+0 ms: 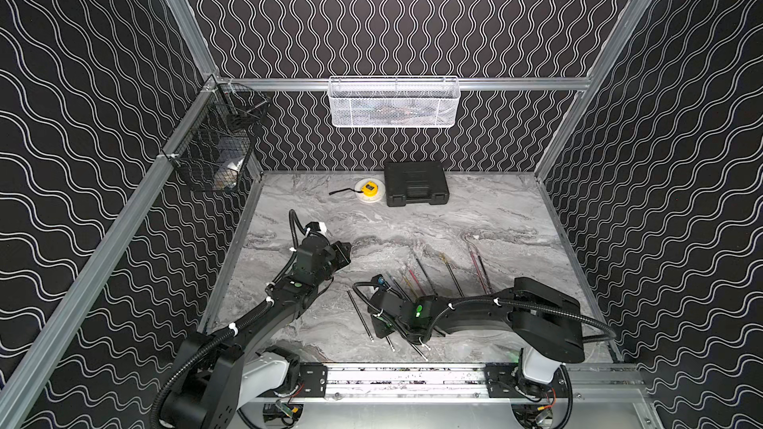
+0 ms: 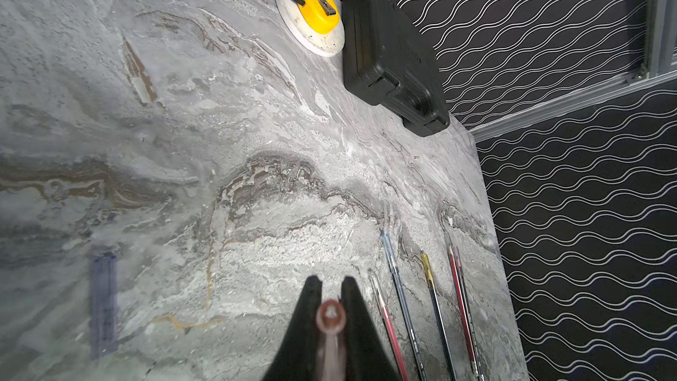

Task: Remove the protective cover of the pencils
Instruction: Place the pencil at the center of the board, then place the protective sleeve at the center of the board.

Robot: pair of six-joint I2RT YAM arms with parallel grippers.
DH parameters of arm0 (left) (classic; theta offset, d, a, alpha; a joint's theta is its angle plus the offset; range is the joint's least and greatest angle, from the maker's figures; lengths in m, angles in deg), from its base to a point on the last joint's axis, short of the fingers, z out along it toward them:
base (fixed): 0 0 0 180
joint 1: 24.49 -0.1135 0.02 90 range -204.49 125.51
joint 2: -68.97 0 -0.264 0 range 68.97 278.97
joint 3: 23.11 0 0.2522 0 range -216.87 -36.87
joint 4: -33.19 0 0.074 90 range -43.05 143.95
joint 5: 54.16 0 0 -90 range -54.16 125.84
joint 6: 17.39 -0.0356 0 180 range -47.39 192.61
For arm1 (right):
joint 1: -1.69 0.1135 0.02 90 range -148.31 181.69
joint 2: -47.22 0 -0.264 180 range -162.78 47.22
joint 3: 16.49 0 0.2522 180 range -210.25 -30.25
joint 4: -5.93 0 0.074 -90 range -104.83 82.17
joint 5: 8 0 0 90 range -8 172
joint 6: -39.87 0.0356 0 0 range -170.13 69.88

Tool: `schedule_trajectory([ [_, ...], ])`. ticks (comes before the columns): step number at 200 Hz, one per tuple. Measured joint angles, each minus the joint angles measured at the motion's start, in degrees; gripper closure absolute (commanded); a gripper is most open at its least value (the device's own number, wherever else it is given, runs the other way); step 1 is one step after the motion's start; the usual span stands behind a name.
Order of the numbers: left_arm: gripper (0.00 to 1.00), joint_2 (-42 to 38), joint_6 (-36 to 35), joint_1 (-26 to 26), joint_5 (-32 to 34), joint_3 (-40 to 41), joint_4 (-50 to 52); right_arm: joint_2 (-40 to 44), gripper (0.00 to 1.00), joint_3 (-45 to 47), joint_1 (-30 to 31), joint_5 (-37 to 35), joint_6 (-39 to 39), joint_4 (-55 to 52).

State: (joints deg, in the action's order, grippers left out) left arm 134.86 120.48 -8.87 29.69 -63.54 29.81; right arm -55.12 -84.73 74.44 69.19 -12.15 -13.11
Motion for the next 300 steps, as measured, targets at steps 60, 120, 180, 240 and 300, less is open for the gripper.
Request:
schedule_trajectory([
  [60, 0.91, 5.70, -0.02, 0.83, -0.79, 0.11, -2.75, -1.64, 0.99, -0.46, 0.00, -1.66, 2.03, 0.28],
  [120, 0.91, 14.08, -0.09, 1.22, 0.00, 0.85, -4.63, -2.69, 0.93, -1.16, -0.02, -2.12, 3.17, 1.53],
  [180, 0.90, 19.02, -1.60, 1.22, 2.95, -0.85, -3.48, -4.83, 0.81, -3.37, -0.46, -2.29, 2.84, 2.58],
  [240, 0.77, 21.20, -2.75, 1.22, 5.84, -2.89, 0.24, -4.81, 0.58, -4.26, -1.14, -2.27, 1.46, 2.14],
  [300, 0.74, 21.66, -2.97, 1.22, 7.19, -3.85, 2.32, -2.27, 0.57, -4.44, -1.11, -2.40, 1.38, 1.16],
])
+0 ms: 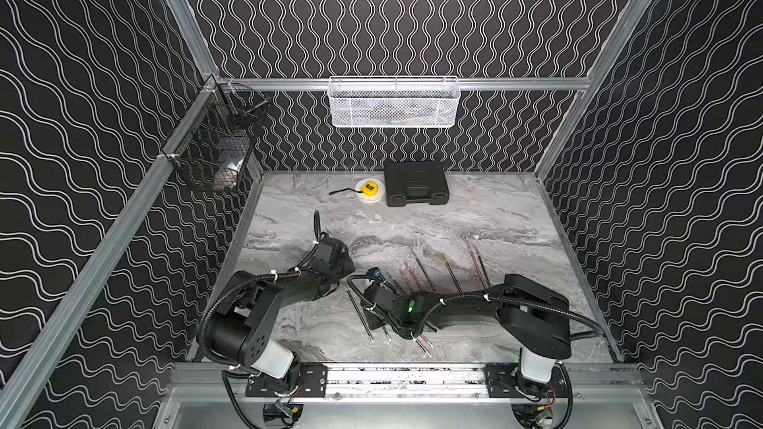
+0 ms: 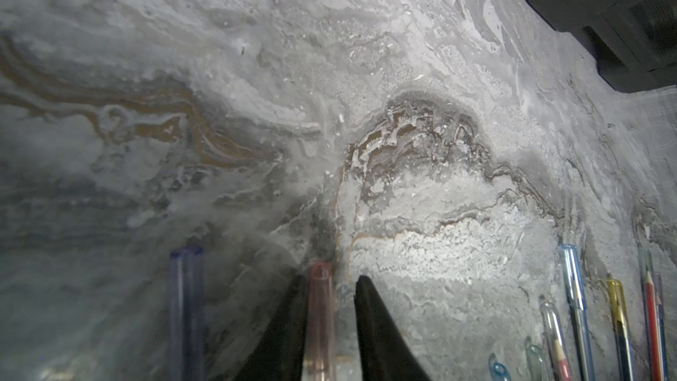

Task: Remove the protective cover of the pencils
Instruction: Place the protective sleeve at the center of the board, then pick up the pencil from the center of the board.

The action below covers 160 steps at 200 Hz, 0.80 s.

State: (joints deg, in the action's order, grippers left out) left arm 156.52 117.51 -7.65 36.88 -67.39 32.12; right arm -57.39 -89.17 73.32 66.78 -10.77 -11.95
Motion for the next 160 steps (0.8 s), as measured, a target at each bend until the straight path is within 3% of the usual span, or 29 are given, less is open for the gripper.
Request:
schedule_trajectory([
  [68, 0.72, -2.54, -0.02, 0.00, 0.17, -1.40, 3.54, 10.75, 0.57, 5.57, 0.17, -2.91, 1.84, -3.61],
  [160, 0.67, -22.62, -0.83, 0.90, -0.22, -1.90, 12.55, 22.49, 0.62, 14.56, 4.98, -6.38, 6.47, -13.46],
])
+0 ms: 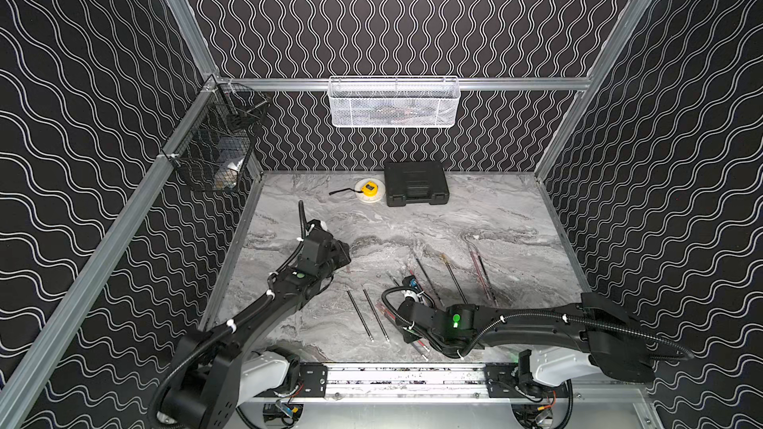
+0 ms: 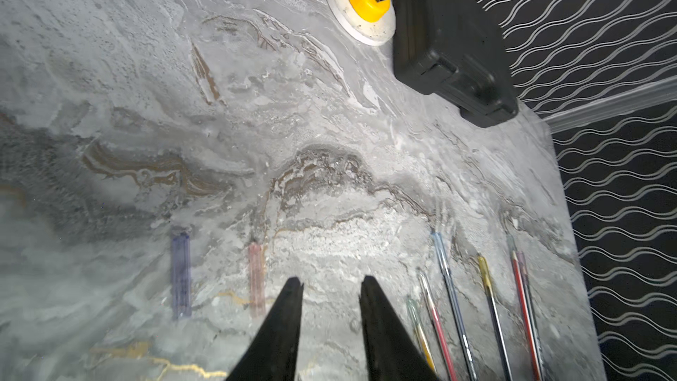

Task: Remove the protective cover of the pencils
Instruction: Pick up the pencil from the center of the board.

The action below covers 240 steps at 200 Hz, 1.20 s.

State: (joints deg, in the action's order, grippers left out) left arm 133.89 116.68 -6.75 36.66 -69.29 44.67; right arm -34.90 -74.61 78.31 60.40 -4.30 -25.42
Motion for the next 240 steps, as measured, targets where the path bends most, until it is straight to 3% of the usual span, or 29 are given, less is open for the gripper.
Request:
schedule_trajectory([
  [61, 0.67, -8.37, 1.22, 3.23, -0.98, 1.51, 3.17, -4.07, 0.64, 0.15, 3.89, 0.04, 0.20, -0.79],
  [154, 0.67, -9.25, 2.36, 4.39, -1.44, 1.57, 4.13, -9.86, 0.64, 0.24, 3.96, 0.70, 0.20, 0.90],
  [240, 0.67, -10.12, 2.47, 4.57, -2.12, 1.20, 4.52, -11.56, 0.84, -0.28, 0.83, -2.23, 1.70, 2.54],
])
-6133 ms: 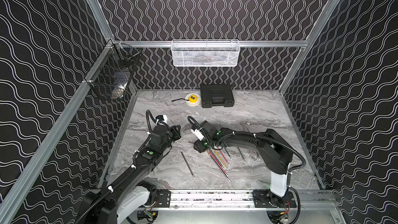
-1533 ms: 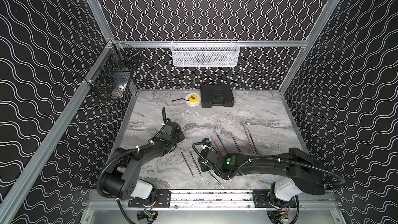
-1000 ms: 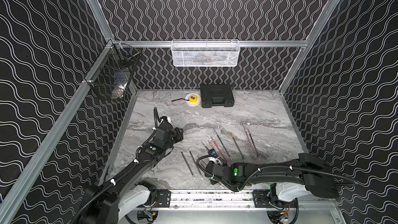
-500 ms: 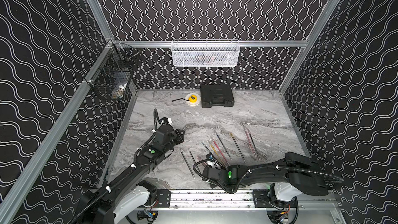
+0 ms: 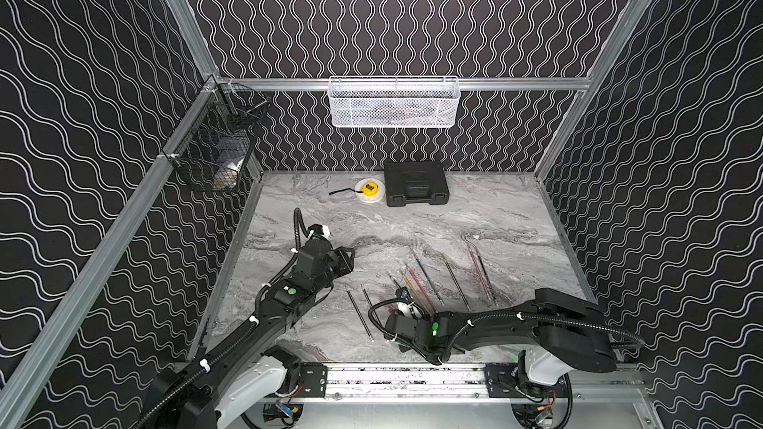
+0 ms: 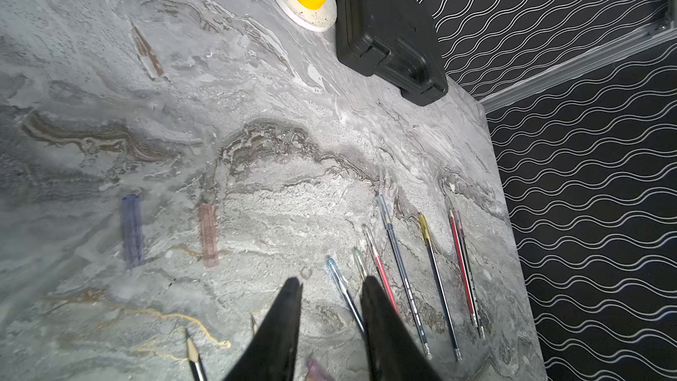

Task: Remove the protective cover of the pencils
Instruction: Pick up the pencil from the center of the board.

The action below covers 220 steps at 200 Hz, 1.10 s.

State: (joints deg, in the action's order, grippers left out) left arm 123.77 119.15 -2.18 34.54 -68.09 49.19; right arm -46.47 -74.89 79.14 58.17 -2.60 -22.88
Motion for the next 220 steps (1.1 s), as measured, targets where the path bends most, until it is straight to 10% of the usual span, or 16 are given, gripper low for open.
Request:
schedule_trajectory([
  [220, 0.66, -3.52, 0.22, 0.11, -5.42, 1.51, -2.67, 5.66, 0.99, 2.34, -5.88, 1.70, -1.57, 4.33],
])
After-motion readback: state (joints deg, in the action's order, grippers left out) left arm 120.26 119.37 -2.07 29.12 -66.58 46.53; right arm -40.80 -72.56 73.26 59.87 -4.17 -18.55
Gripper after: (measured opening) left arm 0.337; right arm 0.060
